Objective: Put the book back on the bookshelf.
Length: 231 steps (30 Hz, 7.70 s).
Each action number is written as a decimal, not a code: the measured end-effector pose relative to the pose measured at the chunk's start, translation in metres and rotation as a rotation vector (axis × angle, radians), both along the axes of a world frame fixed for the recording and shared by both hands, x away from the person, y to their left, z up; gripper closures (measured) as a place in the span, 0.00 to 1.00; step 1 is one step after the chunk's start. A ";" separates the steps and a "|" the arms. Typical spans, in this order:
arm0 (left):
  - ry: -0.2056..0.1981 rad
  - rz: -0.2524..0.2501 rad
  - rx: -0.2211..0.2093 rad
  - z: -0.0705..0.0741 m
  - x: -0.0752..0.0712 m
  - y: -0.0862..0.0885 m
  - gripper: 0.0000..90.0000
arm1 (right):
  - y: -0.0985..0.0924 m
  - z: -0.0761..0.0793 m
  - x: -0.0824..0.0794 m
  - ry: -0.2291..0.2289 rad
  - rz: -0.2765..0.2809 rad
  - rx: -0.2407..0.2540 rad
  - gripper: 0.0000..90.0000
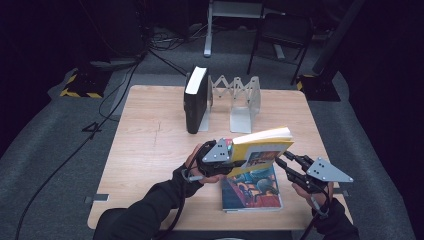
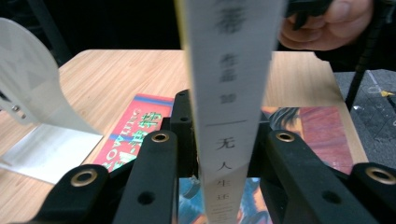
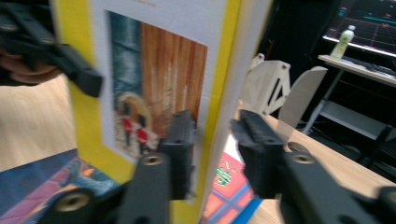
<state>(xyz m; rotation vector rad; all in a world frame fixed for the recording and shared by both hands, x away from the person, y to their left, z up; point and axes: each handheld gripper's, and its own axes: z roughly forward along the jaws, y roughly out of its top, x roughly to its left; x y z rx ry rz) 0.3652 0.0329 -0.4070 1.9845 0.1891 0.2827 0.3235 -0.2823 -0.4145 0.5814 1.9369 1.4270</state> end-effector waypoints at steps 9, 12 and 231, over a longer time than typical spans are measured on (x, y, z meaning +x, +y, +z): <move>0.016 0.042 -0.066 -0.006 0.000 -0.001 0.82 | 0.018 -0.004 0.021 0.068 0.042 -0.016 0.46; 0.026 0.051 -0.098 -0.007 0.002 -0.002 0.82 | 0.022 -0.004 0.023 0.068 0.030 -0.019 0.46; 0.087 1.035 -0.177 -0.064 0.091 0.033 0.63 | -0.061 -0.090 0.004 0.542 -0.091 -0.209 0.22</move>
